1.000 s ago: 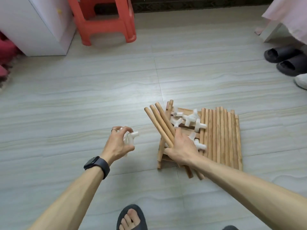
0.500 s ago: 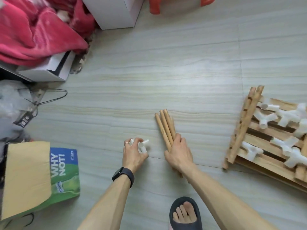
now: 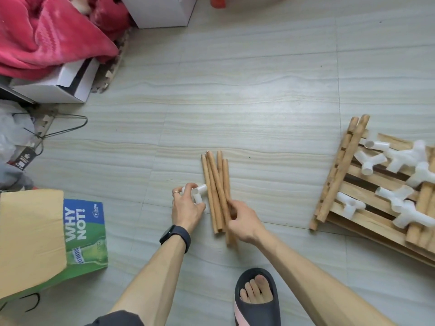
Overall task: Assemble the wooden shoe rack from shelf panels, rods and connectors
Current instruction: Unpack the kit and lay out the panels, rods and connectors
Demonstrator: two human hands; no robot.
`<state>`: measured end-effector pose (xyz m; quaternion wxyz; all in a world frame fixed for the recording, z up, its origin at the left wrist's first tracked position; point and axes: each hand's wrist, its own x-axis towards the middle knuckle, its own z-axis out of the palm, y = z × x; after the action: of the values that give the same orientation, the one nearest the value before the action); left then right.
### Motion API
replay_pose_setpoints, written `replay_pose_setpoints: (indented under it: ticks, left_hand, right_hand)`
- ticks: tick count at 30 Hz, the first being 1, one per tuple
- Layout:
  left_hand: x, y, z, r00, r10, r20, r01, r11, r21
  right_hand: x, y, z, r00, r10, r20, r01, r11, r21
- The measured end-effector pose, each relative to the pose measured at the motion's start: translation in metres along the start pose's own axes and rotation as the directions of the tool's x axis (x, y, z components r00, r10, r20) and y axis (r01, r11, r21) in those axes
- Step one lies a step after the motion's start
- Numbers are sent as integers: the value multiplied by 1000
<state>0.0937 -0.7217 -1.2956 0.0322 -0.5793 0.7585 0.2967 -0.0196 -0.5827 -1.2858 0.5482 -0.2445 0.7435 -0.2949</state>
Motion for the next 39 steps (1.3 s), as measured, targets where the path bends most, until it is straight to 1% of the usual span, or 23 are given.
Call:
replay_pose_setpoints:
  ticks: [2,3,8,12,16,18,19,20,22,24,25,27,28,30,33,36,37,38,39]
  left_hand:
    - [1,-2,-3,1000,2,-9,-2,1000,18]
    - [2,-3,-5,1000,-1,-9,1,1000,30]
    - [3,-12,-9,1000,-10,14,9,997,80]
    - [5,-15,-12,998,-32,44,27,994,108]
    - [9,-11,-24,999,-38,-1,38,998,58]
    - [8,-1,-27,998,37,-46,-36,999,26]
    - [6,7,-27,993,101,-66,-100,995,18]
    - [4,18,-24,982,169,-82,-169,986,14]
    - [-1,46,-13,957,281,-75,-281,960,4]
    - [-8,75,6,929,369,-7,-369,929,-8]
    - [-11,88,18,911,410,44,-411,912,4]
    - [-18,106,42,869,466,165,-483,872,82]
    - [-21,111,53,856,469,218,-502,855,130]
    - [-23,114,69,860,431,271,-489,849,200]
    - [-25,113,77,889,381,254,-443,856,265]
    - [-24,109,75,875,387,290,-471,815,336]
    - [-24,105,70,874,395,282,-476,813,336]
    - [-24,102,64,875,417,246,-480,816,323]
    - [-26,97,57,879,445,171,-477,820,317]
  right_hand:
    - [-2,-1,1,1000,-3,26,1,997,74]
    - [-3,-1,1,999,-5,50,1,998,70]
    - [-6,2,1,985,4,171,23,987,-158]
    - [-6,10,2,981,-14,196,49,983,-178]
    - [-8,9,14,973,-76,216,125,967,-223]
    - [-11,12,14,983,-92,160,125,969,-213]
    - [-13,16,11,991,-94,97,113,969,-220]
    - [-15,22,5,995,-97,16,97,960,-262]
    - [-16,41,-11,984,-112,-135,48,910,-411]
    - [-19,63,-30,973,-111,-200,-3,867,-499]
    - [-21,73,-39,973,-114,-201,-9,849,-528]
    - [-24,88,-52,975,-148,-166,21,806,-591]
    - [-24,93,-57,976,-166,-142,45,789,-612]
    - [-25,98,-63,976,-182,-118,74,791,-607]
    - [-24,102,-61,970,-194,-148,73,810,-582]
    - [-26,105,-50,963,-199,-184,61,819,-571]
    - [-26,106,-47,957,-207,-205,60,828,-558]
    - [-26,106,-46,950,-214,-226,58,836,-546]
    - [-26,106,-45,945,-220,-240,61,843,-535]
